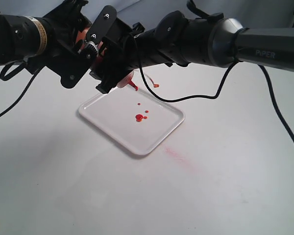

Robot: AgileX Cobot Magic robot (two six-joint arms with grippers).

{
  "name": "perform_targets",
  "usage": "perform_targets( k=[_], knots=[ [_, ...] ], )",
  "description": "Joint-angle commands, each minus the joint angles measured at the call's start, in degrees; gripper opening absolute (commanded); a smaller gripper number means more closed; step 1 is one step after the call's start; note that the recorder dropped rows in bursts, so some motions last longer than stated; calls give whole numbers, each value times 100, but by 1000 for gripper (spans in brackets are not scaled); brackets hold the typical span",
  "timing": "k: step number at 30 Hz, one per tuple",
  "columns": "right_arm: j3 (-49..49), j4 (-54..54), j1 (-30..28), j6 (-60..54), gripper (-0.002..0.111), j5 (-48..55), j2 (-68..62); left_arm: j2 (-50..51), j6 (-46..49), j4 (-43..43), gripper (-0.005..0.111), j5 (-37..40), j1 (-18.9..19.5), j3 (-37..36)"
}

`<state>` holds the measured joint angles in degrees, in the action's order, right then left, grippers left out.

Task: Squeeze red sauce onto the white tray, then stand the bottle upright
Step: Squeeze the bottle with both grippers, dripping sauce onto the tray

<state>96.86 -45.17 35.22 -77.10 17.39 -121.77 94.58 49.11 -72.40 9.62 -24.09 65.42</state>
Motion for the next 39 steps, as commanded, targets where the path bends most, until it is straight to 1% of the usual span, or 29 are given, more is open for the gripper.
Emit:
perform_targets(
  k=[1,36,37,39],
  knots=[
    [-17,24,26,-55,0,149,66,-126,-131,51,0,-72,18,58],
    [-17,24,26,-55,0,126,66,-126,-131,128,0,-72,18,58],
    [-17,24,26,-55,1,126,66,-126,-131,128,0,-72,18,58],
    [-17,24,26,-55,6,126,66,-126,-131,128,0,-72,18,58]
  ],
)
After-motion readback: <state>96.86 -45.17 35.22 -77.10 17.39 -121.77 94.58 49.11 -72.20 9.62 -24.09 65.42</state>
